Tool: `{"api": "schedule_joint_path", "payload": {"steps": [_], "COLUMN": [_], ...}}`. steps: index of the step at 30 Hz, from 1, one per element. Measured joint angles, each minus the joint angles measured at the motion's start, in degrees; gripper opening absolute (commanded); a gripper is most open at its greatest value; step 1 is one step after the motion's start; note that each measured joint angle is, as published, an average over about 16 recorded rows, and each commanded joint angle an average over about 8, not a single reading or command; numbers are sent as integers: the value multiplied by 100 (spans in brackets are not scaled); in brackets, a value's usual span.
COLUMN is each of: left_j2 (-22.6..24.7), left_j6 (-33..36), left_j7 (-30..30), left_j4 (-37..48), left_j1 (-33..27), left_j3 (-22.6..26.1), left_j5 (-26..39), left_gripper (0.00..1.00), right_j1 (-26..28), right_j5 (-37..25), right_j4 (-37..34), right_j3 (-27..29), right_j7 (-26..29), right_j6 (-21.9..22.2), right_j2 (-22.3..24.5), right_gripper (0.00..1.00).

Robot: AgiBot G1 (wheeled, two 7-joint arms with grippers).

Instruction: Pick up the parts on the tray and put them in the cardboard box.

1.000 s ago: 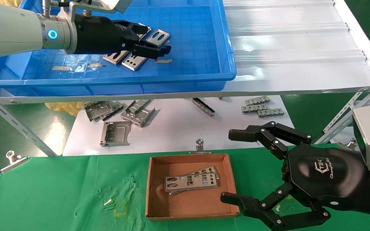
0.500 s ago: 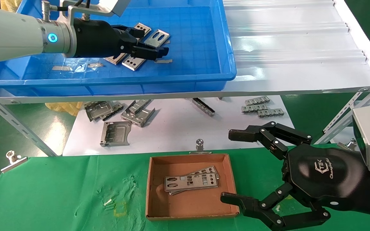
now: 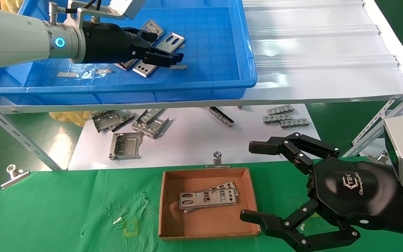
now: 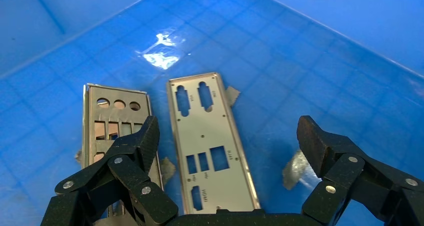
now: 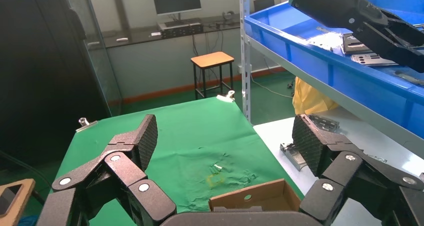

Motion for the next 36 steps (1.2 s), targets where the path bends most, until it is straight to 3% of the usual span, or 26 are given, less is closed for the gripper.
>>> {"api": "schedule_joint_path", "payload": {"steps": [6, 7, 36], "left_j2": [-2, -3, -37], "left_j6": [-79, -89, -42], "left_j7": [1, 1, 39], "left_j4": [-20, -22, -32], "left_j1": [8, 8, -18], "left_j3": [16, 18, 75], "left_j5": [21, 24, 94], "left_gripper": [11, 2, 0], "right_j1": [0, 0, 0], "right_j5": [0, 0, 0], "right_j4": [0, 0, 0], "right_j3": [0, 0, 0], "right_j7": [0, 0, 0], "right_j6": [0, 0, 0], "right_j2": [0, 0, 0], "right_gripper": [100, 100, 100]}}
